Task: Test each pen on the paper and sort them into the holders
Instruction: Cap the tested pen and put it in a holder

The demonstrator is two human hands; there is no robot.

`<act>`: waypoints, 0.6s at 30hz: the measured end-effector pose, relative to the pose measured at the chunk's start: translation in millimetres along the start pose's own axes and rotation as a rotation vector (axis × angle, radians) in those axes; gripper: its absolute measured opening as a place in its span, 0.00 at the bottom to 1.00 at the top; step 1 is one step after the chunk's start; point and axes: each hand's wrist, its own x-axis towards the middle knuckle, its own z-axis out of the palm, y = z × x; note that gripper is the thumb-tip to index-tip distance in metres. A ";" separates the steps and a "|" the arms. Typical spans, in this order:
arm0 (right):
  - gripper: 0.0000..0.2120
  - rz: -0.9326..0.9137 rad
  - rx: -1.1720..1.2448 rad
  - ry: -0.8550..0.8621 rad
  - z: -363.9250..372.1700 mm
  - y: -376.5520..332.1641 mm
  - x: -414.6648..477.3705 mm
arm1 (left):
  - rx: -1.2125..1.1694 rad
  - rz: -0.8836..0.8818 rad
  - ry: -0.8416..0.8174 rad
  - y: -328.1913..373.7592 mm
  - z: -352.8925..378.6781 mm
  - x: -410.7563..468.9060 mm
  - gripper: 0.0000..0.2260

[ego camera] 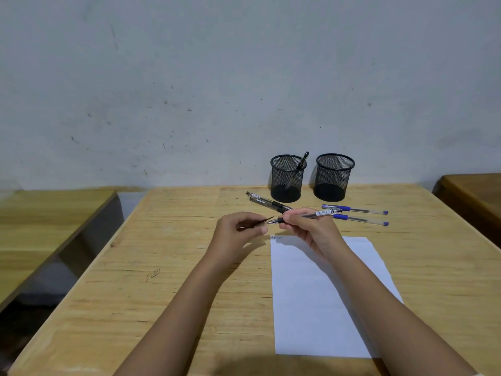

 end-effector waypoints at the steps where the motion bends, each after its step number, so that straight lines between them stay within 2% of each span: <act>1: 0.03 0.010 0.001 -0.013 0.0 -1.1 -2.0 | -0.001 0.001 -0.014 1.6 0.1 -0.4 0.09; 4: 0.05 0.020 -0.004 -0.029 -0.8 -4.2 -6.8 | -0.046 0.008 -0.025 7.0 2.8 -2.1 0.09; 8: 0.05 -0.005 -0.016 -0.015 -5.1 -7.6 -11.4 | -0.210 -0.046 0.044 13.3 7.0 -5.6 0.08; 13: 0.05 -0.023 0.012 -0.041 -4.6 -9.4 -15.0 | -0.412 -0.123 0.004 18.5 12.4 -9.3 0.12; 18: 0.05 -0.076 0.038 -0.081 1.3 -11.3 -16.3 | -0.446 -0.098 0.035 24.2 18.7 -10.4 0.05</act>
